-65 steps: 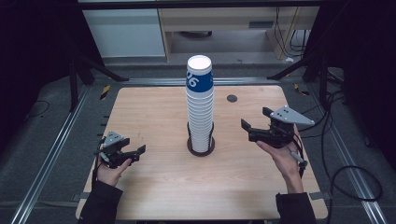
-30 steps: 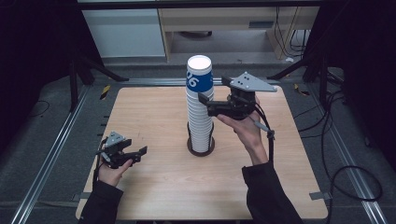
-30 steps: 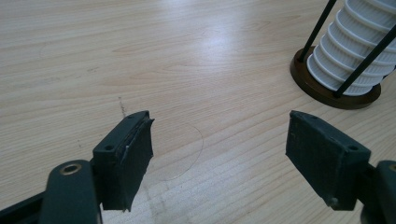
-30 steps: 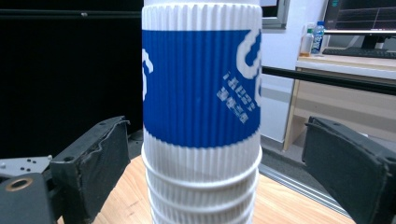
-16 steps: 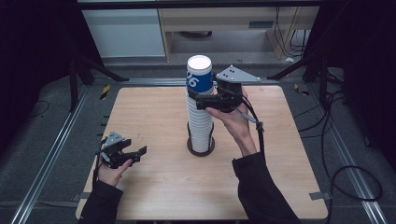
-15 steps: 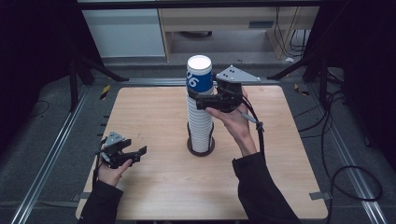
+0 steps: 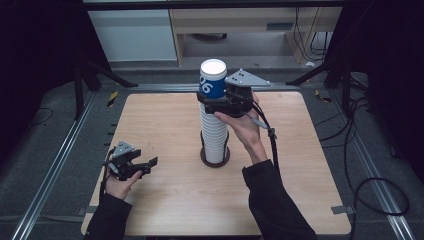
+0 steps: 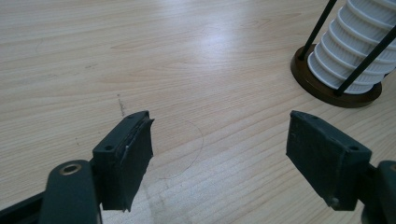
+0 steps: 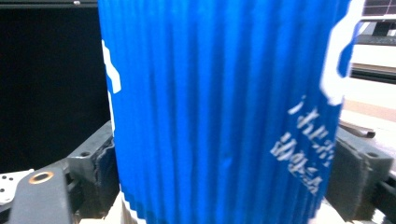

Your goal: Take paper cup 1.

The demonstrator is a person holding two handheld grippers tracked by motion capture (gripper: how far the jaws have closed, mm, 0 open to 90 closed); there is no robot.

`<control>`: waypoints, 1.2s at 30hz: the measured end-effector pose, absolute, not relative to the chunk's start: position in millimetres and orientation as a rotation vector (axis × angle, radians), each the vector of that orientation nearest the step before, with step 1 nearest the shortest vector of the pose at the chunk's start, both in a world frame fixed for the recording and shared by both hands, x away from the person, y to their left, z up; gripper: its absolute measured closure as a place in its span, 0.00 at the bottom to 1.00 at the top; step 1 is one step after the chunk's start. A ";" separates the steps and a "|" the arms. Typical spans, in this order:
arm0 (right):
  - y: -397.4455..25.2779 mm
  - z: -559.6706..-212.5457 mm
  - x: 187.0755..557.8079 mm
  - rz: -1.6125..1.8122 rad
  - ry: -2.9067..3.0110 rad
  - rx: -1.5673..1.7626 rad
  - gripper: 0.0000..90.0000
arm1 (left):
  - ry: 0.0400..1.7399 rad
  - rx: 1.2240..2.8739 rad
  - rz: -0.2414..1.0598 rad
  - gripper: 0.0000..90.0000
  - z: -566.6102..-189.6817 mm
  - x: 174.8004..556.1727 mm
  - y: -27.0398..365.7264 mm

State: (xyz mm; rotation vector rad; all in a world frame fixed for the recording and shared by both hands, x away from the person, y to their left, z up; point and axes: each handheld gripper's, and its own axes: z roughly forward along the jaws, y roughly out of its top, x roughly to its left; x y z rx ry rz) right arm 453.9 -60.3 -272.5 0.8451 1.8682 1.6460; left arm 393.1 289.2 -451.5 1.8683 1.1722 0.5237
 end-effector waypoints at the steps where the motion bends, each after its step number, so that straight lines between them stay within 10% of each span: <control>1: -59.5 -272.8 453.7 1.645 1.863 0.844 0.18 | 1.174 1.866 0.524 0.24 -451.5 393.2 289.8; 36: -65.9 -223.4 444.8 1.706 1.776 0.776 0.21 | 1.178 1.858 0.516 0.24 -450.8 393.1 291.6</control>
